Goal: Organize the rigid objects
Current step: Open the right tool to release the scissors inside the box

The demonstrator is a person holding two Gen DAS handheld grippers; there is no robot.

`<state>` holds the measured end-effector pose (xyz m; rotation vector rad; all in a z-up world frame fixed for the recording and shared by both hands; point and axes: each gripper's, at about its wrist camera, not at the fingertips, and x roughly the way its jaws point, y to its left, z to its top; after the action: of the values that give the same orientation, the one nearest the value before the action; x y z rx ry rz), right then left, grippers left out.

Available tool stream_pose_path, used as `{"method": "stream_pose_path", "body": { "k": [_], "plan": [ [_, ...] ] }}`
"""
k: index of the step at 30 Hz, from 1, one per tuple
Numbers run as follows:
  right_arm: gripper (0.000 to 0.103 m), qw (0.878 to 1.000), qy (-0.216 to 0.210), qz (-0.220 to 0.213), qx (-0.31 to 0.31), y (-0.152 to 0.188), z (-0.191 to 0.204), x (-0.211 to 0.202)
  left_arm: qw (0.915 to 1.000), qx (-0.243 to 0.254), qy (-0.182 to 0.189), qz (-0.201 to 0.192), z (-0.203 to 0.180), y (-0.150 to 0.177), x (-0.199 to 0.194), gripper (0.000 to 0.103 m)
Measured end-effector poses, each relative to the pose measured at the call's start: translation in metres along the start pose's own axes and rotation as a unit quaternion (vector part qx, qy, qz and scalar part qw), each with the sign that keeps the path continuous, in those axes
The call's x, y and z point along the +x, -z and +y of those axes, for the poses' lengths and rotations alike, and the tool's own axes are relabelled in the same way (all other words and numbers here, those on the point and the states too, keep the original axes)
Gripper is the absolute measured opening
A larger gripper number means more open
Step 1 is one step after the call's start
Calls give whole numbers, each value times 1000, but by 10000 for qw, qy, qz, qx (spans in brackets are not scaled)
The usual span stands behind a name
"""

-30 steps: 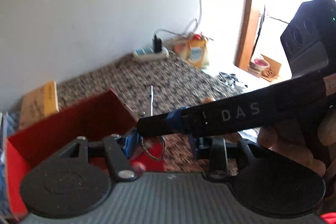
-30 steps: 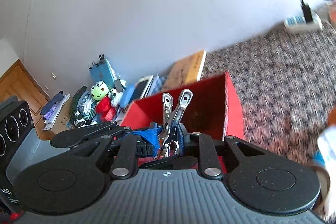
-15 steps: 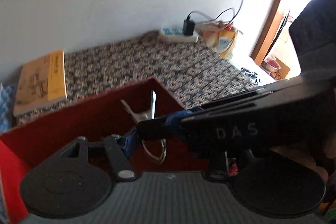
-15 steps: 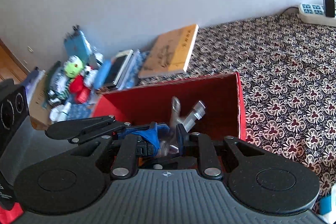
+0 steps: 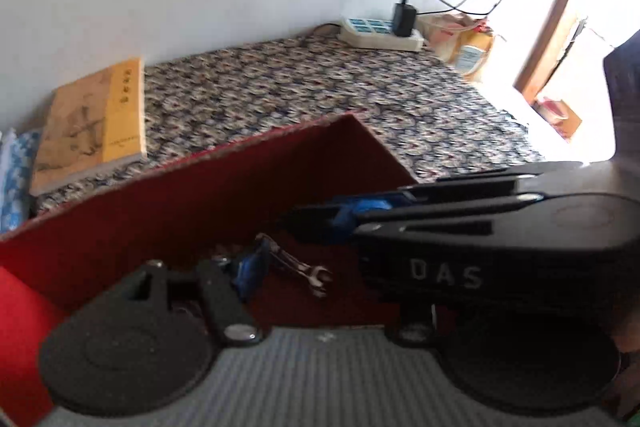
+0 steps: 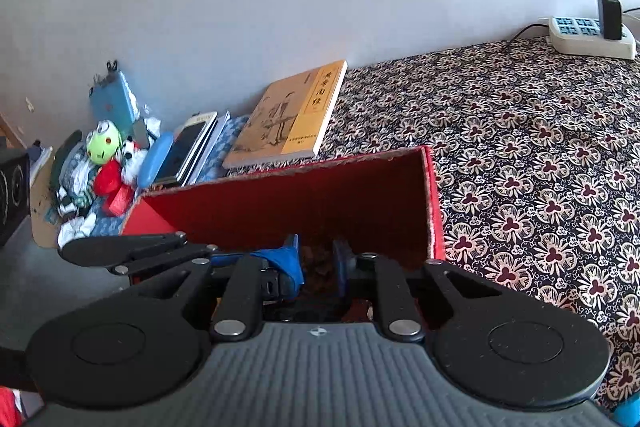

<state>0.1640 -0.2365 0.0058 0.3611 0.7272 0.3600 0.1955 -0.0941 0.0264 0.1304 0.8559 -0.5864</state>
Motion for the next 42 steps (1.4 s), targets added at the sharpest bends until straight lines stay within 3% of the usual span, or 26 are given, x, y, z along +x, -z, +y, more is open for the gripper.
{"method": "stream_pose_path", "body": {
  "k": [4,11,20,32,42],
  "plan": [
    [0,9998,52,-98,188,1,-7,0,9999,-46,-142,37,1,0,2,39],
    [0,9986,20,-229,481,2,-13,-4,9995,-111,-299,-29,2,0,1,54],
    [5,9957,158,-523,753,9,-4,-21,9966,-58,-793,-202,-3,4,-9,61],
    [6,9930,487,-828,686,25,27,-51,9884,-27,-1496,-254,-5,17,-57,66],
    [7,9932,235,-876,735,41,47,-68,9820,-234,-1861,-221,-1,32,-94,69]
  ]
}}
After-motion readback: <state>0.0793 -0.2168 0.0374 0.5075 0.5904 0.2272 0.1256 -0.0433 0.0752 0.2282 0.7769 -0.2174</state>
